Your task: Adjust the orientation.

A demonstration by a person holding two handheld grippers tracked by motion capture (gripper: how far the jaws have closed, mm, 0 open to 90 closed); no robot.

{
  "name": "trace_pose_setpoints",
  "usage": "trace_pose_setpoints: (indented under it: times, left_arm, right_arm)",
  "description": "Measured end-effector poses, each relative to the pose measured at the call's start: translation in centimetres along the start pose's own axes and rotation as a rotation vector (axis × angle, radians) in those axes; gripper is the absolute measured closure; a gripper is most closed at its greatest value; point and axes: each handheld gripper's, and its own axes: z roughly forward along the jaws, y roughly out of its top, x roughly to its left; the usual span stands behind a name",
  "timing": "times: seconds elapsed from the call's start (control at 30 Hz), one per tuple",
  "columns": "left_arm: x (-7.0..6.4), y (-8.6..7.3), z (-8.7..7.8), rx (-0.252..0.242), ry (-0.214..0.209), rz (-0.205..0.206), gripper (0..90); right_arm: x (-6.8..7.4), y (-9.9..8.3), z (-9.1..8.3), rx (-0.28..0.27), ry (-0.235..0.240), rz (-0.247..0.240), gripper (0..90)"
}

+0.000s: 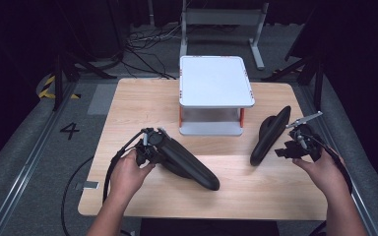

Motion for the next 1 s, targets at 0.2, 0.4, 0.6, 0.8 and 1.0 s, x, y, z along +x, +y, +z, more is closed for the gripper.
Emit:
trace_pose_setpoints:
  times: [0.2, 0.4, 0.6, 0.8, 1.0]
  left_arm:
    - [-0.5, 1.4, -0.3, -0.045, -0.009, 0.006, 89.5]
    - [-0.8, 3.3, -0.1, -0.071, -0.015, 0.02, 89.4]
    - [-1.8, 5.4, 0.1, -0.103, -0.027, 0.047, 89.3]
    - [-2.8, 7.4, 0.2, -0.147, -0.022, 0.078, 86.7]
    - [-3.9, 9.7, 0.2, -0.196, -0.05, 0.101, 85.0]
  right_arm:
    - [-0.2, -0.7, -0.1, 0.007, -0.008, 0.014, 47.3]
    - [-0.4, -1.6, -0.4, 0.009, -0.019, 0.034, 47.3]
    - [-0.8, -2.7, -0.7, 0.014, -0.027, 0.059, 47.3]
    - [-1.1, -3.7, -1.0, 0.019, -0.038, 0.079, 47.2]
    - [-1.4, -4.5, -1.3, 0.022, -0.045, 0.1, 47.3]
